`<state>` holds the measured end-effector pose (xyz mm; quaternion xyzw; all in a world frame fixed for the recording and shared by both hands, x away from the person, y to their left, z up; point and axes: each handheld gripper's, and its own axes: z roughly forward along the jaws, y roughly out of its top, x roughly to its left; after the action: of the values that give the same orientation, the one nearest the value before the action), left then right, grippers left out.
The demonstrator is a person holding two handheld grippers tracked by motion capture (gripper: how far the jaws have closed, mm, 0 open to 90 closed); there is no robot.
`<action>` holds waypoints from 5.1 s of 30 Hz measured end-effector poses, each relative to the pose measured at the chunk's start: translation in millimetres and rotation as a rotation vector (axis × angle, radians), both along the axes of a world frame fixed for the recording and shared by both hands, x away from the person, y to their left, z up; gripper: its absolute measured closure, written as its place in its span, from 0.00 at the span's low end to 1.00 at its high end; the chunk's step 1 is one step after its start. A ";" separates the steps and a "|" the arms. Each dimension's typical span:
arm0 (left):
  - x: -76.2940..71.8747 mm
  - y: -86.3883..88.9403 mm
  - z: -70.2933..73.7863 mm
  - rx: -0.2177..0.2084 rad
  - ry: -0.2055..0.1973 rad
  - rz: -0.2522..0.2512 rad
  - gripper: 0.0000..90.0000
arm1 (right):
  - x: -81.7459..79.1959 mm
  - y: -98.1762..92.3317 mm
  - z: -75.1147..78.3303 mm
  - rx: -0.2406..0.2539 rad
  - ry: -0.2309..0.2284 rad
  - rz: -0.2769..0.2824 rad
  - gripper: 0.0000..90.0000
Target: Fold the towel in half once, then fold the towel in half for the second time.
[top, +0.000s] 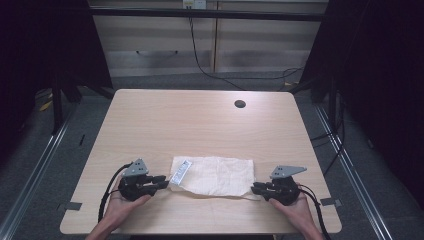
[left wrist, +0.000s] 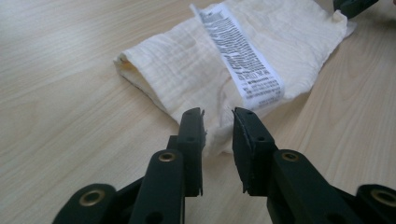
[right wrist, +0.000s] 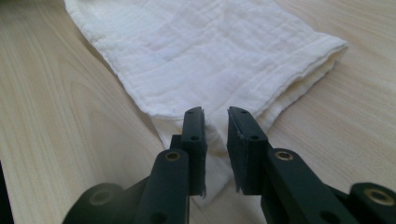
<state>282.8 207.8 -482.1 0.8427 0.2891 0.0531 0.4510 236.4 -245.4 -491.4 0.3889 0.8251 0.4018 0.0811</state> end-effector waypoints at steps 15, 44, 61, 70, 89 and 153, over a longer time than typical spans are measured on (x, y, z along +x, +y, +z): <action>12.3 -3.5 6.2 -0.029 0.003 0.016 0.77 | 4.7 -9.1 13.4 0.034 -0.053 -0.043 0.83; 6.3 -23.7 -17.2 0.109 0.098 -0.049 0.91 | 27.7 31.6 -5.6 -0.083 0.023 0.060 0.94; 4.3 -23.6 -16.9 0.107 0.109 -0.081 0.94 | 50.3 13.7 7.9 -0.050 -0.039 -0.047 0.81; 10.3 -18.7 -7.9 0.052 0.109 -0.056 0.88 | 72.5 10.1 -10.1 -0.049 0.030 -0.065 0.73; 69.2 -39.0 -15.5 0.051 0.101 0.044 0.65 | 72.7 11.5 -10.5 -0.049 0.037 -0.035 0.96; 92.2 -10.4 17.0 -0.122 0.031 0.093 0.94 | 102.6 11.7 31.1 0.110 -0.081 -0.062 0.97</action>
<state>375.0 197.4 -465.1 0.8001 0.3375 0.0432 0.4941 339.0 -233.7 -460.3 0.4017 0.7853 0.4592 0.1051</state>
